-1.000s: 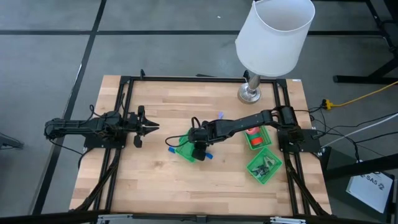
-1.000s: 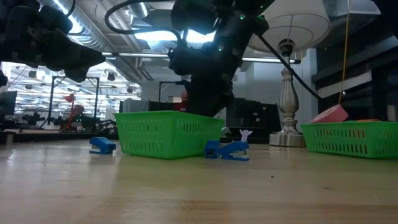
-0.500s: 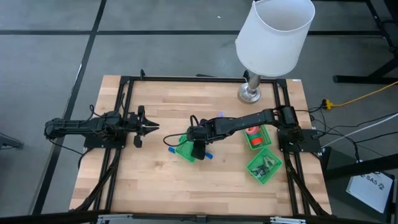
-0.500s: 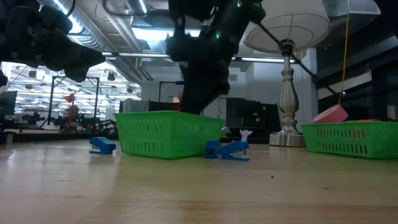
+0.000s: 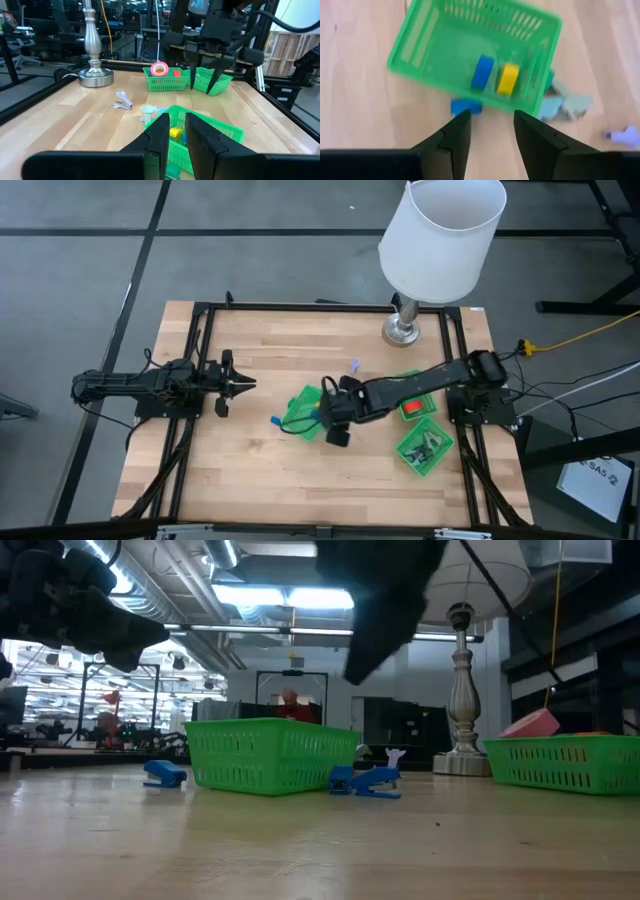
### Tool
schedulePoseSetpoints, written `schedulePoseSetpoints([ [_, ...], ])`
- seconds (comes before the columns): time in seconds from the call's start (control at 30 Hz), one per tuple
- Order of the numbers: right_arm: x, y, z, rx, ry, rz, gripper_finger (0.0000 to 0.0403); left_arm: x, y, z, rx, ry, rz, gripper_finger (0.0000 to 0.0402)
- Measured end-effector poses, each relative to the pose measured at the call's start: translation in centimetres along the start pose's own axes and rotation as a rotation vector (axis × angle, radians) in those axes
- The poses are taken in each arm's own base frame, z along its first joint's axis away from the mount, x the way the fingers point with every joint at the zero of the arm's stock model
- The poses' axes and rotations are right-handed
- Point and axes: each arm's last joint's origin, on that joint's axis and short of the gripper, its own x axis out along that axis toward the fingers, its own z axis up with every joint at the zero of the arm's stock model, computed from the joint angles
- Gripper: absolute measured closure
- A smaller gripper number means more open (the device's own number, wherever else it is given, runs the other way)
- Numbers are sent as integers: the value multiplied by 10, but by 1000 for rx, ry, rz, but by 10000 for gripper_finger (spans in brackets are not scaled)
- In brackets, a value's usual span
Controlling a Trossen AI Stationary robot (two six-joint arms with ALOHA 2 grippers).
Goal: Pick and place Stapler, Stapler remover, tape
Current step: Put the blue stapler into the center green bin
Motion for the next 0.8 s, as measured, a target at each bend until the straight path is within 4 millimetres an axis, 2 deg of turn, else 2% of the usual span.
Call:
schedulePoseSetpoints([
  [0.23, 6, 12, -36, -14, 18, 27, 249, 0, 0, 0, 0, -1, 0, 343],
  [0.53, 35, 12, -61, 22, -12, 47, 249, 0, 0, 0, 0, -1, 0, 343],
  [0.8, 47, 14, -67, 116, -46, 68, 249, 0, 0, 0, 0, -1, 0, 343],
])
